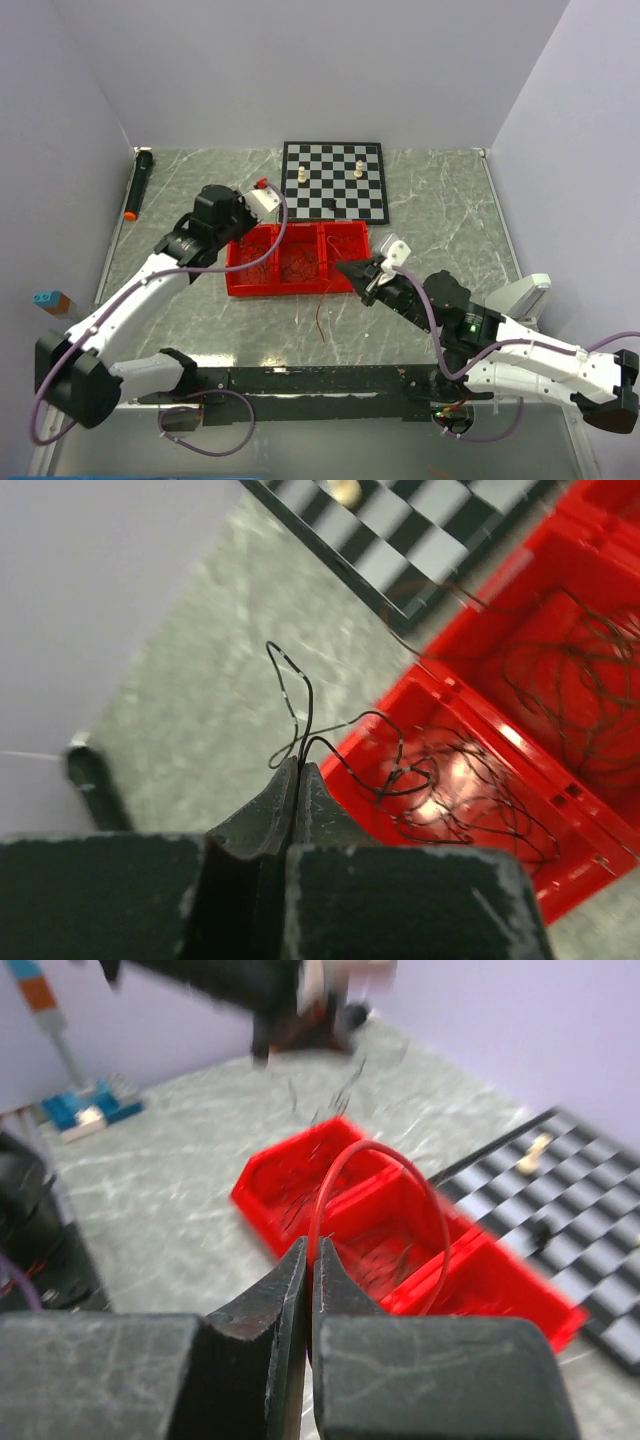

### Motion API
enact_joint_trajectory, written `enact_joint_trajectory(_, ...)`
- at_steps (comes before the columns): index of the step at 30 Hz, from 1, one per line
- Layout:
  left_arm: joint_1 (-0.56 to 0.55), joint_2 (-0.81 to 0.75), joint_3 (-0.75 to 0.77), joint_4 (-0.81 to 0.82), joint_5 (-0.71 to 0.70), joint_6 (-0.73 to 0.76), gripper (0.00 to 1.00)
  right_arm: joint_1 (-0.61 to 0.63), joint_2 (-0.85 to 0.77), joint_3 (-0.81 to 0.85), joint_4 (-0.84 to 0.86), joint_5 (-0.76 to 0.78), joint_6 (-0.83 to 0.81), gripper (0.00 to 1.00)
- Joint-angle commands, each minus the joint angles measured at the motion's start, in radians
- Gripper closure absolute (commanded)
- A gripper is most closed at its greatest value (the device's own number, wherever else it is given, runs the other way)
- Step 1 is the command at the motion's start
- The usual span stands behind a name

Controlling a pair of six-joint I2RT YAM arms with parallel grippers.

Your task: Untangle the cables

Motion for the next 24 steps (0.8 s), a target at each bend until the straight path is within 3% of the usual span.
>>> enact_joint_trajectory(1, 0.014, 0.059, 0.052, -0.052, 0.123, -0.093, 0.99, -0.005, 0.023, 0.094, 0.050, 0.074, -0.136, 1.00)
enact_joint_trajectory(20, 0.012, 0.203, -0.027, -0.018, 0.046, -0.133, 0.99, -0.341, 0.294, 0.175, 0.281, 0.043, -0.267, 1.00)
enact_joint_trajectory(24, 0.014, 0.214, -0.016, -0.063, 0.039, -0.137, 0.88, -0.382, 0.368, 0.171, 0.341, 0.022, -0.267, 1.00)
